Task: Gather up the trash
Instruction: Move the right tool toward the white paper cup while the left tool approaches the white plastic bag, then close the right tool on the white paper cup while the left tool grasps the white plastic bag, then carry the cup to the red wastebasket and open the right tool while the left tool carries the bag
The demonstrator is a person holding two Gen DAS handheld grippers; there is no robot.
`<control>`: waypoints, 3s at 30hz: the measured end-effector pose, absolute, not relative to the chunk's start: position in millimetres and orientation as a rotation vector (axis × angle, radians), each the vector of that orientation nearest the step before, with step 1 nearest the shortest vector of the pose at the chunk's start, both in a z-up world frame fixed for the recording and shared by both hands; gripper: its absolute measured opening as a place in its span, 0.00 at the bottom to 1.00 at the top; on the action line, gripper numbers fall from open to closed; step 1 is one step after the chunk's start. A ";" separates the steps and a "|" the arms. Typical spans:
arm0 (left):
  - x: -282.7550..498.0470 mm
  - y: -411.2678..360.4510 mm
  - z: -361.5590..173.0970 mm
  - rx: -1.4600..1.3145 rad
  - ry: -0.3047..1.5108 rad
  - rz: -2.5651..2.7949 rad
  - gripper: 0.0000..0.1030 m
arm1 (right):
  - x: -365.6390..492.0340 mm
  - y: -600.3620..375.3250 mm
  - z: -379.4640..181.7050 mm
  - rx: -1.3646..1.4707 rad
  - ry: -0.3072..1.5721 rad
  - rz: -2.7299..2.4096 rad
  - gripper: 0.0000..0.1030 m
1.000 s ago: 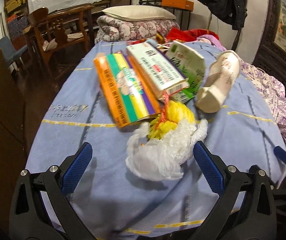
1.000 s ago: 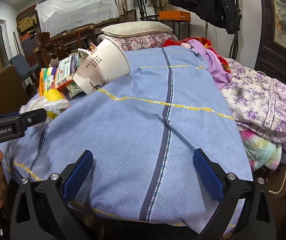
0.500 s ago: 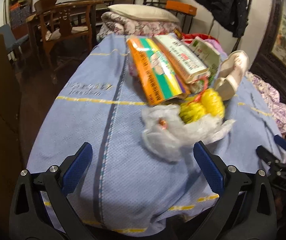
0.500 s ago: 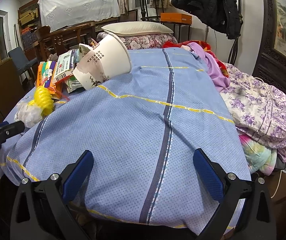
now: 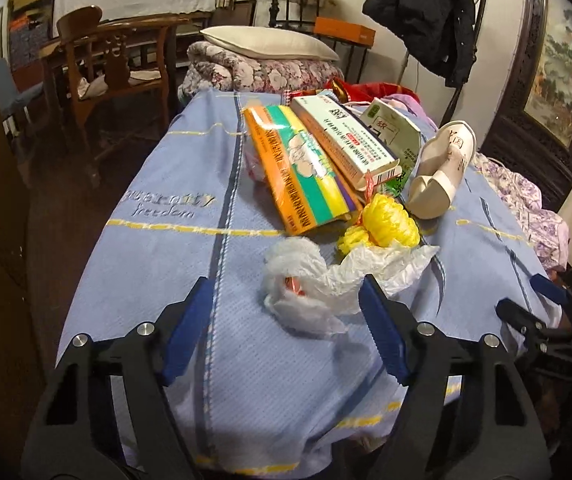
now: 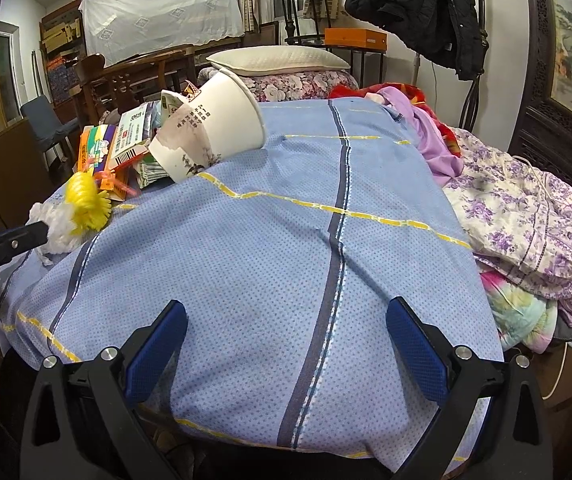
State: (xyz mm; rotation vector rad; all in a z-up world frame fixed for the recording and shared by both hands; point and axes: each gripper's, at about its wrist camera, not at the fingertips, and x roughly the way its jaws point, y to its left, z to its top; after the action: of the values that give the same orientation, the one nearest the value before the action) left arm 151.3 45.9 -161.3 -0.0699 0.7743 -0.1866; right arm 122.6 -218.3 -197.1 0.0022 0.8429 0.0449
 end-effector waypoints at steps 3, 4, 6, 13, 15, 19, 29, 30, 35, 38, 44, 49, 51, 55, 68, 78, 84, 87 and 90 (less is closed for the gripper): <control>149.7 51.7 -162.1 -0.110 0.786 -0.214 0.71 | 121.7 -217.5 -197.3 0.004 0.841 0.046 0.96; 151.3 51.6 -162.5 -0.118 0.792 -0.220 0.72 | 121.9 -217.2 -197.3 0.003 0.841 0.045 0.96; 154.0 47.6 -161.3 -0.108 0.788 -0.225 0.81 | 121.8 -217.5 -197.1 0.001 0.842 0.043 0.96; 164.8 28.4 -160.8 -0.047 0.761 -0.252 0.70 | 121.7 -217.7 -197.2 0.001 0.842 0.044 0.96; 158.5 31.5 -159.8 -0.053 0.752 -0.279 0.63 | 121.7 -217.6 -197.1 0.003 0.840 0.046 0.96; 142.4 36.4 -158.9 -0.028 0.736 -0.308 0.52 | 121.7 -217.4 -196.8 0.009 0.837 0.051 0.96; 157.9 30.6 -164.6 -0.058 0.758 -0.321 0.85 | 121.1 -217.5 -196.8 0.008 0.836 0.050 0.96; 163.6 29.0 -165.5 -0.066 0.765 -0.323 0.85 | 120.9 -218.0 -196.9 0.011 0.836 0.051 0.96; 172.7 34.1 -175.8 -0.101 0.779 -0.301 0.85 | 122.5 -221.8 -192.1 0.053 0.846 0.062 0.95; 170.4 40.1 -176.1 -0.117 0.776 -0.310 0.86 | 128.6 -229.2 -163.4 0.207 0.765 0.152 0.95; 163.5 41.0 -176.9 -0.103 0.747 -0.288 0.88 | 182.7 -199.8 -142.5 0.233 0.787 0.244 0.95; 164.5 22.6 -181.1 0.023 0.762 -0.239 0.93 | 220.2 -183.2 -149.0 0.274 0.810 0.199 0.95; 164.9 19.9 -182.9 0.047 0.764 -0.227 0.93 | 236.1 -185.6 -157.7 0.332 0.836 0.168 0.95; 164.6 31.9 -181.0 -0.023 0.752 -0.264 0.93 | 253.8 -192.9 -176.8 0.447 0.893 0.210 0.44; 165.6 38.6 -177.1 -0.044 0.774 -0.243 0.87 | 212.3 -225.6 -160.8 0.495 0.833 0.267 0.34; 150.5 30.9 -166.8 -0.029 0.747 -0.278 0.29 | 193.5 -240.6 -150.6 0.485 0.816 0.269 0.27; 132.2 36.0 -142.0 -0.042 0.698 -0.256 0.29 | 209.2 -239.7 -168.2 0.534 0.866 0.254 0.51; 125.4 35.3 -132.7 -0.033 0.684 -0.248 0.29 | 220.2 -235.9 -171.5 0.548 0.880 0.266 0.58; 121.2 33.3 -128.8 -0.019 0.677 -0.230 0.29 | 223.7 -232.6 -167.7 0.570 0.866 0.269 0.68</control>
State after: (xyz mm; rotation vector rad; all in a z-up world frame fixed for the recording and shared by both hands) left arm 121.2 33.3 -128.8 -0.0189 0.6774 -0.2299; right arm 223.7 -232.6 -167.7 0.5695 0.8656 0.2687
